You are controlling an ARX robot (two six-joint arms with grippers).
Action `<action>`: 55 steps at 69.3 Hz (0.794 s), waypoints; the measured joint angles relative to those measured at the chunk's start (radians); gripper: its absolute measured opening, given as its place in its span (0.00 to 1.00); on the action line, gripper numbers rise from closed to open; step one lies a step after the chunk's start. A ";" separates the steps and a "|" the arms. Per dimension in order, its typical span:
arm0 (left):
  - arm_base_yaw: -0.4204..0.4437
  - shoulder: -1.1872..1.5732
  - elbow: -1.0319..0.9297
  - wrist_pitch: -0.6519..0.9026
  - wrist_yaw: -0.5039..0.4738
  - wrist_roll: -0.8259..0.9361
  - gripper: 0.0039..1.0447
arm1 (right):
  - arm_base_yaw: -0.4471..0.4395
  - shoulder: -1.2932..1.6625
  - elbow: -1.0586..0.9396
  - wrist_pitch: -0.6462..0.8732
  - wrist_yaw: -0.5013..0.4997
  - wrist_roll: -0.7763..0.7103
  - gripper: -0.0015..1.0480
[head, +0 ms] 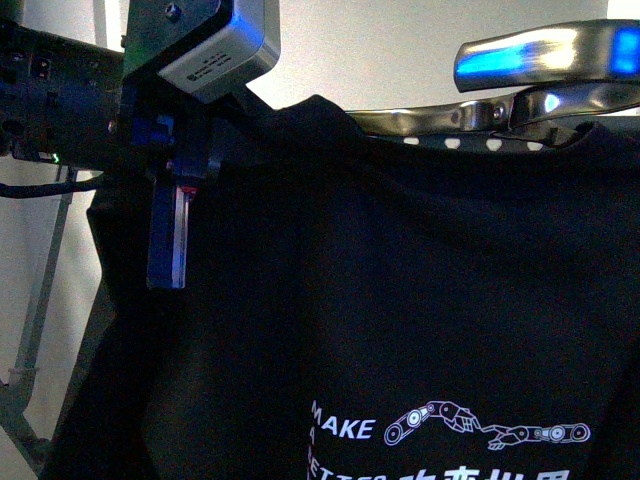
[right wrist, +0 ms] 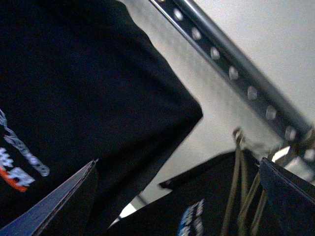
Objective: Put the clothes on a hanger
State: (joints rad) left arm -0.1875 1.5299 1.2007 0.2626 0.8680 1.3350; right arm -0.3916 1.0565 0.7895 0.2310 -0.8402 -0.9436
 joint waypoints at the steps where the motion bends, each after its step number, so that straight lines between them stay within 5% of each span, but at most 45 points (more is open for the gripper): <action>1: 0.000 0.000 0.000 0.000 0.000 0.000 0.04 | 0.006 0.011 0.020 -0.019 -0.009 -0.054 0.93; 15: 0.002 0.000 0.000 0.000 0.000 -0.002 0.04 | 0.080 0.137 0.233 -0.297 -0.016 -0.608 0.93; 21: 0.002 0.000 0.000 0.000 0.000 -0.002 0.04 | 0.112 0.181 0.298 -0.322 0.011 -0.714 0.93; 55: 0.002 0.000 0.000 0.000 0.002 -0.002 0.04 | 0.285 0.315 0.475 -0.376 0.182 -0.765 0.93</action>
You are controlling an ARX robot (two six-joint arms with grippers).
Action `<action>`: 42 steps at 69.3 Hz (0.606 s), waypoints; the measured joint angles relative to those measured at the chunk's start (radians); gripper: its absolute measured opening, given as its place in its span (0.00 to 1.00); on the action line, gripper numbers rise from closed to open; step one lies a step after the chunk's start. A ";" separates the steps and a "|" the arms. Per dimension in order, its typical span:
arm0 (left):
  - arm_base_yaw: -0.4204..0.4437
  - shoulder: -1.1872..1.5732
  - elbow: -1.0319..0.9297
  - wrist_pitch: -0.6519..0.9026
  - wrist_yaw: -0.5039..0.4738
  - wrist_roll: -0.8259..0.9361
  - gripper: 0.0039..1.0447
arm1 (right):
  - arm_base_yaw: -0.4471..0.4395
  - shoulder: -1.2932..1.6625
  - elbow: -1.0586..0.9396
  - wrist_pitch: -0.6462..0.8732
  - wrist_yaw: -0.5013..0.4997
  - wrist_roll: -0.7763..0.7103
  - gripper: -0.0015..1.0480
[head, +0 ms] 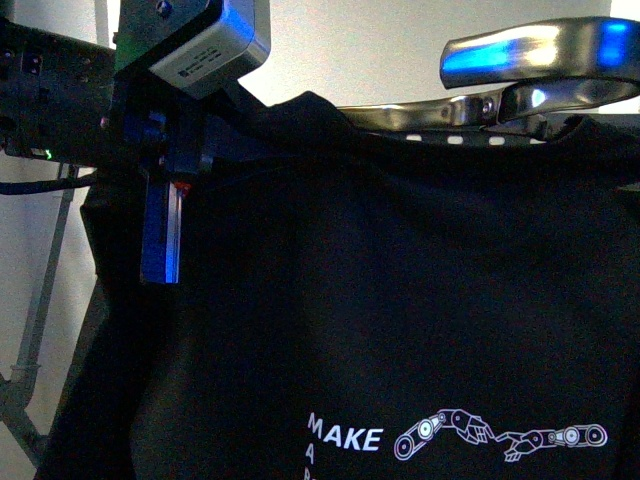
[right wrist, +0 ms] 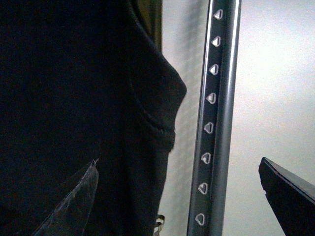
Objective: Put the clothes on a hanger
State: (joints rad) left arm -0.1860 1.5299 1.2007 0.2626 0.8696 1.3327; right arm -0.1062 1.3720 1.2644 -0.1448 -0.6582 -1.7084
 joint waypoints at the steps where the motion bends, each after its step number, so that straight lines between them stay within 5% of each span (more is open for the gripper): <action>1: 0.000 0.000 0.000 0.000 0.000 0.000 0.04 | 0.003 0.003 0.002 0.000 0.004 0.002 0.93; 25: 0.000 0.000 0.000 0.000 -0.008 0.000 0.04 | 0.060 0.161 0.121 0.024 0.129 0.092 0.93; 42: 0.002 0.000 0.000 0.000 -0.019 0.000 0.04 | 0.080 0.206 0.133 0.063 0.156 0.159 0.60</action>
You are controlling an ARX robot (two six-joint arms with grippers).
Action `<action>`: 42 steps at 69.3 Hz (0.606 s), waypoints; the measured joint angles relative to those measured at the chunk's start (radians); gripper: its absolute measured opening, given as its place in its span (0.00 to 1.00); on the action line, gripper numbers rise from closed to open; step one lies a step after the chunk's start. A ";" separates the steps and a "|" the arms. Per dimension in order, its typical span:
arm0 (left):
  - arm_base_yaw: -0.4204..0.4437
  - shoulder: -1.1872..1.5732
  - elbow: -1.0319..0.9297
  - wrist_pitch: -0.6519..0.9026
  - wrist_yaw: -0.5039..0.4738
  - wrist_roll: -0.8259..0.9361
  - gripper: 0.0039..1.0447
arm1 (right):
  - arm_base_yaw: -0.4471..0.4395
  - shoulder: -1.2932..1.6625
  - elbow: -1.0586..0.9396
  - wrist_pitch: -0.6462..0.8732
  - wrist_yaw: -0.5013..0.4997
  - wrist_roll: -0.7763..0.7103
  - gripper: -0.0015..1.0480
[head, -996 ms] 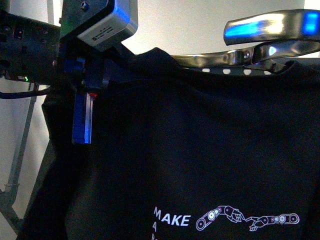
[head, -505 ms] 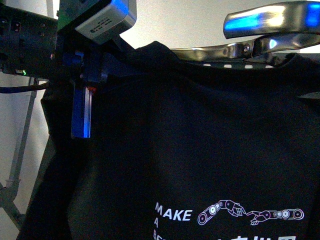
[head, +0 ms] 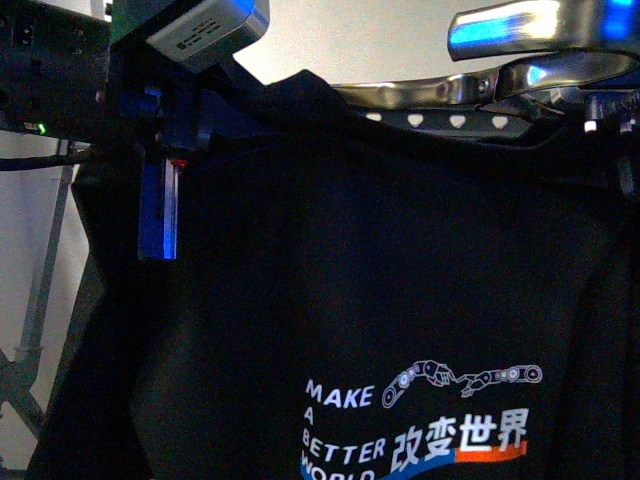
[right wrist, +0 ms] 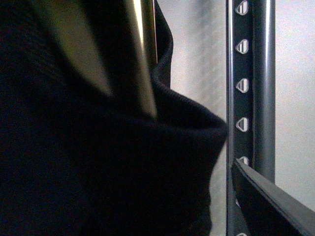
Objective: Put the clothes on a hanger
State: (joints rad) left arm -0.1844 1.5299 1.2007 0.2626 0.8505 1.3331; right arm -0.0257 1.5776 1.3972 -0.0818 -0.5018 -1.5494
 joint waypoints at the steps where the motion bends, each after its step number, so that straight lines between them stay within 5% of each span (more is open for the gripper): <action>1: 0.000 0.000 0.000 0.000 0.000 0.000 0.04 | 0.000 0.001 0.000 0.001 0.000 0.006 0.57; 29: -0.001 0.000 0.000 0.005 0.018 -0.003 0.59 | -0.032 0.001 -0.056 0.046 -0.051 0.082 0.05; 39: -0.001 0.000 0.000 0.006 0.019 -0.004 0.93 | -0.072 -0.009 -0.106 0.093 -0.060 0.095 0.04; 42: -0.001 0.000 0.000 0.007 0.014 -0.006 0.95 | -0.082 -0.013 -0.128 0.118 -0.062 0.120 0.04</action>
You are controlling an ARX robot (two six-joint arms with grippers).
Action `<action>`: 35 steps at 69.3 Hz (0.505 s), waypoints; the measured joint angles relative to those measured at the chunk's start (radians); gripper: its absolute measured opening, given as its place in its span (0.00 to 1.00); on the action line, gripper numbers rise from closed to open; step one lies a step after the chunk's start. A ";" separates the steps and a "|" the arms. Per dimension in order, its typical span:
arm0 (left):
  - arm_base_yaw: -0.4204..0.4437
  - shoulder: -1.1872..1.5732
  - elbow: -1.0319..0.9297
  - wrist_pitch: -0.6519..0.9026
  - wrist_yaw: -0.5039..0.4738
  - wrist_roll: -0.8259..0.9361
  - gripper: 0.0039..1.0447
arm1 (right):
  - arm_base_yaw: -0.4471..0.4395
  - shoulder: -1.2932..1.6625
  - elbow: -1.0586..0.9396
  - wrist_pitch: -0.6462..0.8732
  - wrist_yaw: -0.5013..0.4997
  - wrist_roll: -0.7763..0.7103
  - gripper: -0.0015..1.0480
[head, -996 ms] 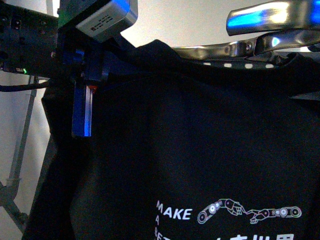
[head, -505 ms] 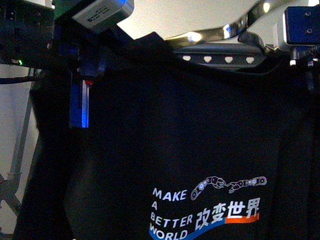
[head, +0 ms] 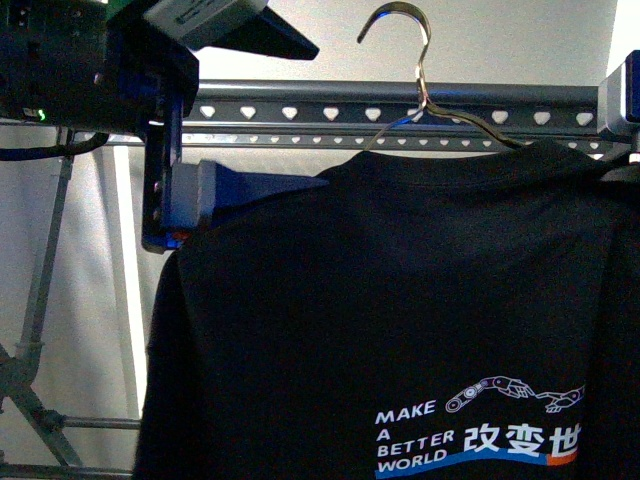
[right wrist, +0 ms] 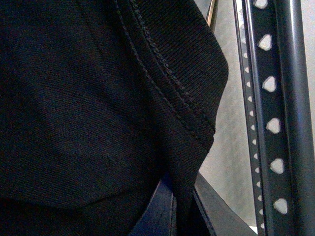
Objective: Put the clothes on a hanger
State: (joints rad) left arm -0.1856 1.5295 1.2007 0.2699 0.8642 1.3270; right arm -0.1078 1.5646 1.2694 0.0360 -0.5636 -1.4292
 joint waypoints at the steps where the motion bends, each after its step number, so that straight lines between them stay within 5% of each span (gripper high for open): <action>1: -0.006 -0.003 -0.006 0.024 -0.039 -0.061 0.94 | -0.003 -0.001 -0.006 0.005 0.000 0.006 0.04; 6: -0.010 -0.014 -0.039 0.227 -0.360 -0.531 0.94 | -0.020 -0.009 -0.041 0.022 0.000 0.072 0.04; 14: 0.043 -0.042 -0.029 0.338 -0.479 -1.266 0.94 | -0.058 -0.019 -0.061 -0.002 0.013 0.228 0.04; 23: 0.083 -0.045 0.019 0.304 -0.606 -1.586 0.94 | -0.071 -0.068 -0.098 -0.037 0.022 0.341 0.04; 35: 0.120 -0.035 0.118 0.063 -0.881 -1.705 0.94 | -0.074 -0.165 -0.142 -0.106 0.178 0.473 0.04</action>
State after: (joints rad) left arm -0.0658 1.4940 1.3186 0.3332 -0.0170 -0.3782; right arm -0.1822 1.3998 1.1275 -0.0700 -0.3859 -0.9562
